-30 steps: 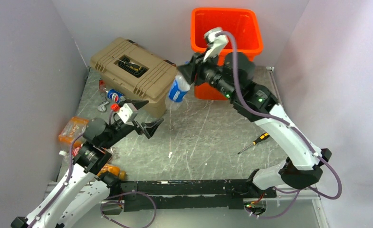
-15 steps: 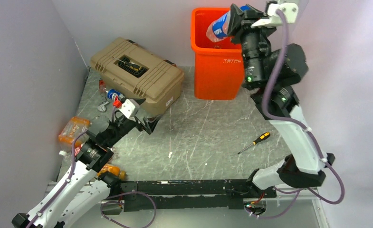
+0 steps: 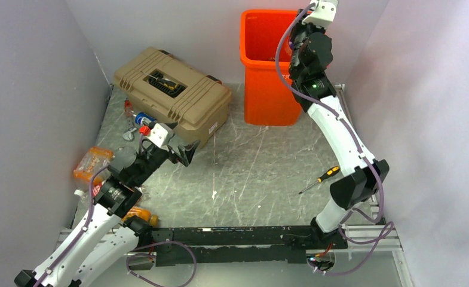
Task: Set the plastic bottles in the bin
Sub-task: Place the plastic bottle in the trash bin.
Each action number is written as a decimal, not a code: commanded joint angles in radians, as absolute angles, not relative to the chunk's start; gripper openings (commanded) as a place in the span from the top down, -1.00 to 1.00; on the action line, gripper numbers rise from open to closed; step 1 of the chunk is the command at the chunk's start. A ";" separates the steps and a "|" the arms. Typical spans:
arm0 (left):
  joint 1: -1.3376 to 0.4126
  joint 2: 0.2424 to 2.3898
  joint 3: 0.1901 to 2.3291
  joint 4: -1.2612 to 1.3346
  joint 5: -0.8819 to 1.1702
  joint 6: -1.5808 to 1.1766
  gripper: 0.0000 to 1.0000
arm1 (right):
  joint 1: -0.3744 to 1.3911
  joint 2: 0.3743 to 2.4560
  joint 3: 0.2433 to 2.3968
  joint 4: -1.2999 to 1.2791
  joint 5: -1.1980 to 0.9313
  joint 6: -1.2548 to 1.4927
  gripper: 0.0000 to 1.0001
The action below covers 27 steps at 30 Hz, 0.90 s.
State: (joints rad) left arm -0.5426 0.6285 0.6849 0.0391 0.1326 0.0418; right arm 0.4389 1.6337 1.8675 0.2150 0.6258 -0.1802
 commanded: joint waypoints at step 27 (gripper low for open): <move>-0.529 0.655 0.722 0.044 0.112 0.045 -0.99 | 0.292 1.985 2.077 -0.067 0.396 0.232 -0.02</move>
State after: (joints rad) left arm -0.5331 0.6540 0.6849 0.0200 0.1074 0.0483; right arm 0.3038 1.9938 2.0377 -0.0208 0.4152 0.1917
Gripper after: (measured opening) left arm 0.994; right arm 0.381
